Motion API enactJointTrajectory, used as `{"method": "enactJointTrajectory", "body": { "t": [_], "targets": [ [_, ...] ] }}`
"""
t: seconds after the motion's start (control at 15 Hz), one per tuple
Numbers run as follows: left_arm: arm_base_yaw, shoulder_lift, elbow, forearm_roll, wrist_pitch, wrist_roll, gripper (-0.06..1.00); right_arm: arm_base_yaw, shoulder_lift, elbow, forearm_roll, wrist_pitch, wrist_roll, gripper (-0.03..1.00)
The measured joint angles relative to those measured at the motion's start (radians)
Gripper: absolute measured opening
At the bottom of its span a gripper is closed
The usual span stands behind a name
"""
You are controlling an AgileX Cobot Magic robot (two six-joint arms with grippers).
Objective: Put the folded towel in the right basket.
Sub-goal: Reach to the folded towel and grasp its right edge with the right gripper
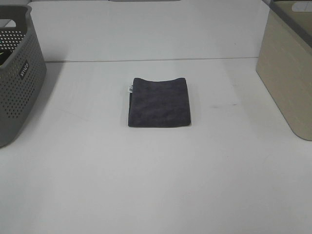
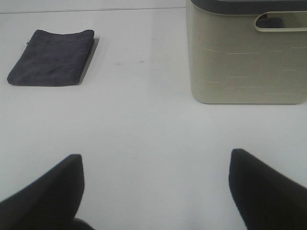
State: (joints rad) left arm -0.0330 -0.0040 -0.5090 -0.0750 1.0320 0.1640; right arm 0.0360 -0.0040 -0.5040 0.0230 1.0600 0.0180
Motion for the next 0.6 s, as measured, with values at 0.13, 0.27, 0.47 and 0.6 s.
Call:
{"method": "enactJointTrajectory", "body": {
  "t": [0.13, 0.27, 0.47, 0.6],
  "targets": [
    [0.000, 0.000, 0.000, 0.000, 0.000, 0.000, 0.99, 0.000, 0.033, -0.018, -0.003, -0.043, 0.003, 0.76],
    [0.000, 0.000, 0.000, 0.000, 0.000, 0.000, 0.99, 0.000, 0.154, -0.052, -0.008, -0.157, 0.003, 0.76],
    [0.000, 0.000, 0.000, 0.000, 0.000, 0.000, 0.99, 0.000, 0.459, -0.150, 0.001, -0.307, 0.003, 0.76],
    [0.000, 0.000, 0.000, 0.000, 0.000, 0.000, 0.99, 0.000, 0.647, -0.249, 0.005, -0.345, 0.003, 0.76]
  ]
}}
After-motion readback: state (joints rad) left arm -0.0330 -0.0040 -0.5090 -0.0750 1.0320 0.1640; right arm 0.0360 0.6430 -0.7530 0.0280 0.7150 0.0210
